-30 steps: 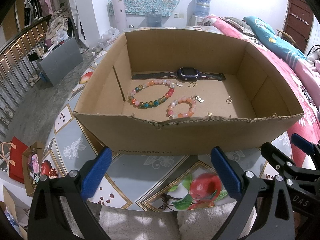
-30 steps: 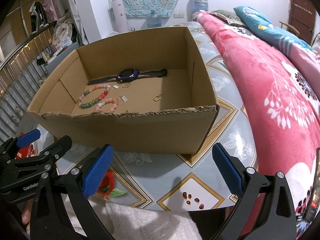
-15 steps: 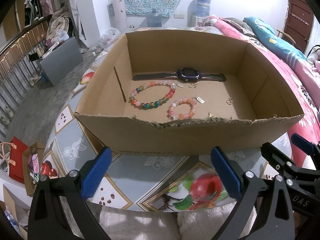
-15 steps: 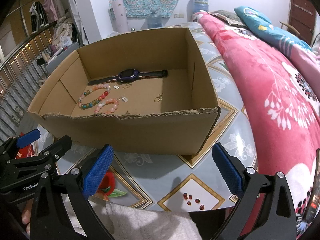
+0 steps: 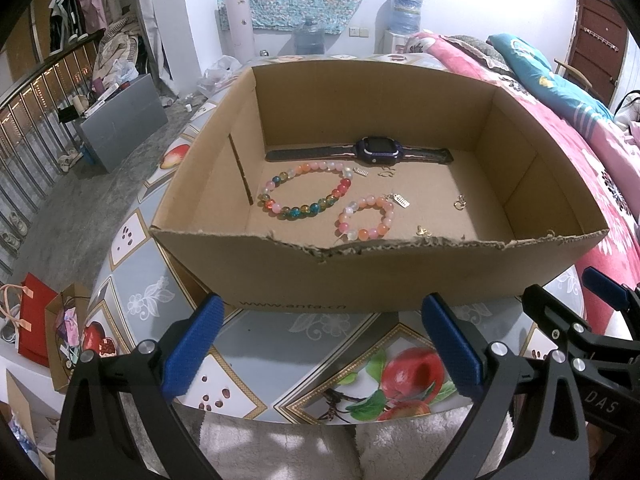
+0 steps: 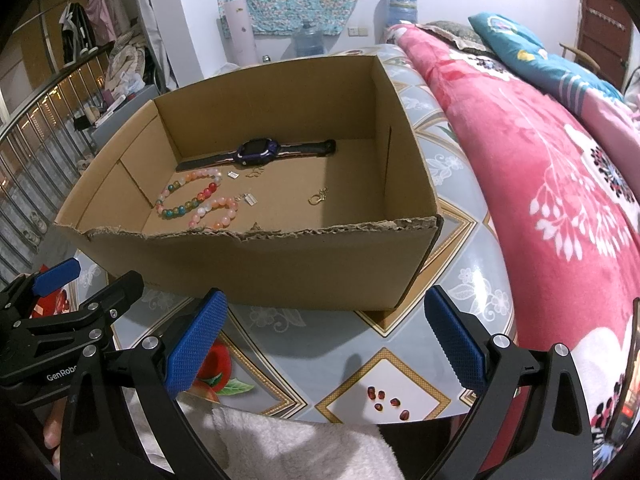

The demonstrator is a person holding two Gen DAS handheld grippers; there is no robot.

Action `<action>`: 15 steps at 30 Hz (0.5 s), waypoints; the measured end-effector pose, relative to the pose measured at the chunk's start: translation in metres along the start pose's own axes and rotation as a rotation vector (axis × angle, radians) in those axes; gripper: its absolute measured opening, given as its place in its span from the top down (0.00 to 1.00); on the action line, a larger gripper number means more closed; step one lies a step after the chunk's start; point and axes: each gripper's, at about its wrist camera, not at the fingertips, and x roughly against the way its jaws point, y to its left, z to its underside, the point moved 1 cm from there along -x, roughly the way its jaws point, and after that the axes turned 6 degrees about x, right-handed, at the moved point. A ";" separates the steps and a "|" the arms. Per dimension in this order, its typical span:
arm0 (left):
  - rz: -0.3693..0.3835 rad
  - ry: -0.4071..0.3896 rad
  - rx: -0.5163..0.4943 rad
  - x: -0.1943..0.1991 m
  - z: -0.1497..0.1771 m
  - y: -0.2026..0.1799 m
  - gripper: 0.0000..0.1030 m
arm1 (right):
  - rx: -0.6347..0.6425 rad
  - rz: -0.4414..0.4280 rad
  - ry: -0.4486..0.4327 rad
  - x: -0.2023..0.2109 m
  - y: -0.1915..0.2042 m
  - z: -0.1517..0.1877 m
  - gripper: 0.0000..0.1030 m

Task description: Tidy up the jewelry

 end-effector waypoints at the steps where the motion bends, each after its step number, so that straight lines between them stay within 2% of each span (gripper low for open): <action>1: -0.001 0.000 0.000 0.000 0.000 -0.001 0.06 | 0.000 0.000 0.000 0.000 0.000 0.000 0.08; 15: -0.001 0.000 -0.001 0.000 0.000 -0.001 0.06 | -0.001 -0.001 0.002 0.000 -0.001 0.000 0.08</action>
